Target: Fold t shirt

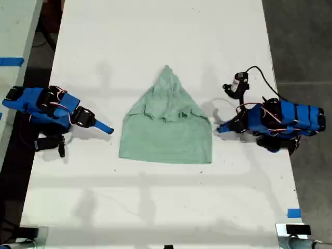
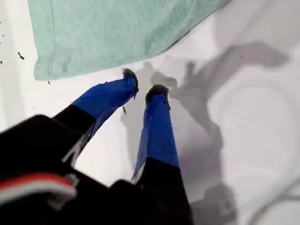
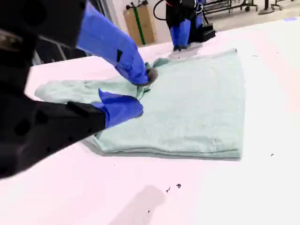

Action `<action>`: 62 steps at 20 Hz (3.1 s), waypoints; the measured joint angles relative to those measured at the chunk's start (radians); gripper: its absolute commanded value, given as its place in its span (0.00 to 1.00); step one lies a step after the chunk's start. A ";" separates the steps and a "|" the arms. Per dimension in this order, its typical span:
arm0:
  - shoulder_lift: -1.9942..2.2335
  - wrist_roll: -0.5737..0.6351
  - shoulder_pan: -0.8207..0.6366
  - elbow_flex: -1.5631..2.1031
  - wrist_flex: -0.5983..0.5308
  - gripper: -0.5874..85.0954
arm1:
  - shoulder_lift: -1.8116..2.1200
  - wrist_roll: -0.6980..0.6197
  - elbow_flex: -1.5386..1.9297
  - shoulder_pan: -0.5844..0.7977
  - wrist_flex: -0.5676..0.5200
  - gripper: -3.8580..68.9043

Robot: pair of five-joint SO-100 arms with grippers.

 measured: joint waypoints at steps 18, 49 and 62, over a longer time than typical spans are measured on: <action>0.006 -0.046 -0.419 0.000 -0.003 0.00 | -0.824 0.788 -0.295 -0.187 -0.206 0.51; 0.006 -0.046 -0.419 0.000 -0.003 0.00 | -2.336 0.430 -1.933 -0.135 0.003 0.52; 0.006 -0.046 -0.419 0.000 -0.003 0.00 | -0.732 0.518 -0.624 -0.104 -0.091 0.07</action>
